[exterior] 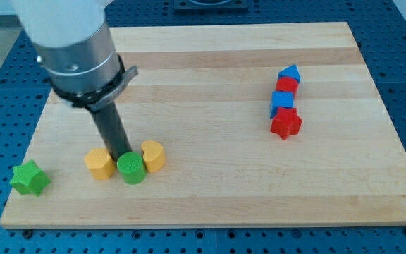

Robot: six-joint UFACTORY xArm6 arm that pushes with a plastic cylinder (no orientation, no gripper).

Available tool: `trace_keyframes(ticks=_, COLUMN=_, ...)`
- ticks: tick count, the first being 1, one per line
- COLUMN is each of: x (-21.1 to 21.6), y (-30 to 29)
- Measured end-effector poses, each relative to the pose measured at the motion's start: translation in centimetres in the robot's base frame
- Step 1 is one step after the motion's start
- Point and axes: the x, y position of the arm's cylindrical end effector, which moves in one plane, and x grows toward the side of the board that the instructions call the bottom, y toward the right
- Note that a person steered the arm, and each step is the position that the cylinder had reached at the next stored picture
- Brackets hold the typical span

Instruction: Slightly touch the green circle

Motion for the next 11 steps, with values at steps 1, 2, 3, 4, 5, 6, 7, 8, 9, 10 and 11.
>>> trace_keyframes(ticks=1, x=0.6, y=-2.1)
trace_keyframes(ticks=2, x=1.3, y=-3.7)
trace_keyframes(ticks=3, x=2.9, y=-5.6)
trace_keyframes(ticks=4, x=2.9, y=-4.3)
trace_keyframes(ticks=5, x=1.9, y=-1.5)
trace_keyframes(ticks=6, x=0.4, y=-2.9)
trace_keyframes(ticks=7, x=0.4, y=-6.5)
trace_keyframes(ticks=8, x=1.4, y=-9.8)
trace_keyframes(ticks=9, x=1.4, y=-6.8)
trace_keyframes(ticks=10, x=1.9, y=-2.4)
trace_keyframes(ticks=11, x=4.0, y=1.5)
